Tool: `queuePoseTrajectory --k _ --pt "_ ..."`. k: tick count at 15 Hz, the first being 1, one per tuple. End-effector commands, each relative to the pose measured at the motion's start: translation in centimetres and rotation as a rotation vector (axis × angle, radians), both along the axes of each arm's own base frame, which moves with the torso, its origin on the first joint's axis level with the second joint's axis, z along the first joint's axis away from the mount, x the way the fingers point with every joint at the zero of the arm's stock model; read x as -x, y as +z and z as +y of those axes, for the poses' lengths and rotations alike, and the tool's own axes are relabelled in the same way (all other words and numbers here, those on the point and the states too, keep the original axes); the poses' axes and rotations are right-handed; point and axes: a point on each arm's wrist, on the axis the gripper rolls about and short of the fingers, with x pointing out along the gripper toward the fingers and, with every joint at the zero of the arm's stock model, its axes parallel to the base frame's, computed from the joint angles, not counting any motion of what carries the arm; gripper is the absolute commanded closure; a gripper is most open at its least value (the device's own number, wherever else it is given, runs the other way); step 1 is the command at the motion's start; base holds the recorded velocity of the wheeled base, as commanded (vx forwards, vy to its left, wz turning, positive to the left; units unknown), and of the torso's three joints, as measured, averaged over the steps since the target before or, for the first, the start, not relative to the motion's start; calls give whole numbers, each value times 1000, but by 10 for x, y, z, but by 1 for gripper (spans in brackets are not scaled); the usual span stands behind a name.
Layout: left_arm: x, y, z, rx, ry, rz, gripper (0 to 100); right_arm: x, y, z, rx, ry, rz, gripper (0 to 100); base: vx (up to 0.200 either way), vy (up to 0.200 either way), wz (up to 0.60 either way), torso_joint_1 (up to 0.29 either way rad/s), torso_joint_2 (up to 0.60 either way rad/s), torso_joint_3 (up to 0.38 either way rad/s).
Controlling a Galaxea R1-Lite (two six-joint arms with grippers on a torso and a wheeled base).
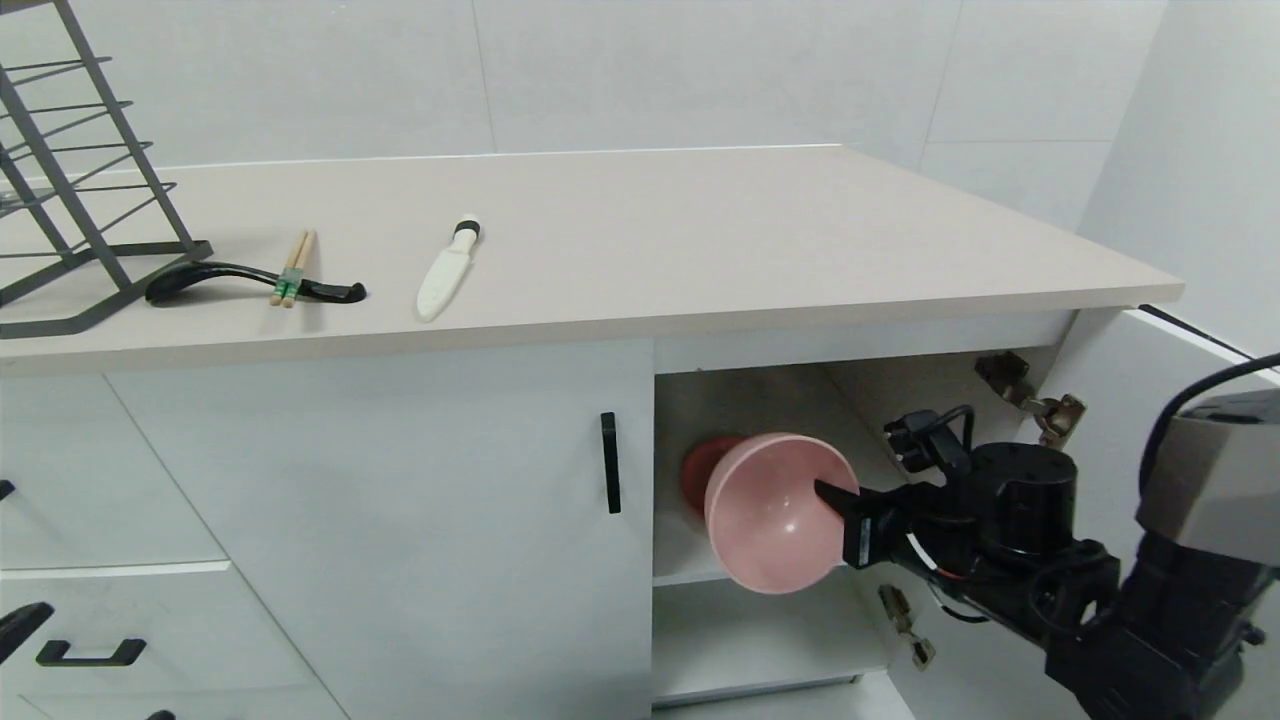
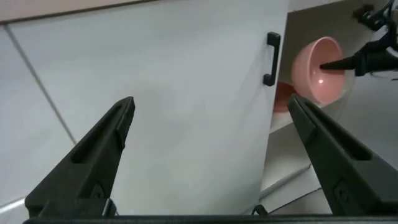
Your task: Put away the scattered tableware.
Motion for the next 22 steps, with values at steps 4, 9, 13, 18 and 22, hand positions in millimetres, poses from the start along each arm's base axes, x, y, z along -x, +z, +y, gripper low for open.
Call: queuePoseTrajectory --k 4,9,13,18,22 --pt "21 -15 4 56 68 -33 0 -55 -45 8 6 -38 6 100 0 0 0 0 0 0" --pt "23 -19 3 53 114 -27 0 -85 -62 4 0 -80 -10 100 0 0 0 0 0 0" --pt "24 -27 4 40 118 24 0 -107 -66 5 -1 -98 -11 100 0 0 0 0 0 0" --pt "25 -35 4 32 117 81 0 -106 -69 3 14 -101 26 100 0 0 0 0 0 0" --pt "25 -39 4 19 120 122 0 -102 -72 2 24 -100 53 100 0 0 0 0 0 0"
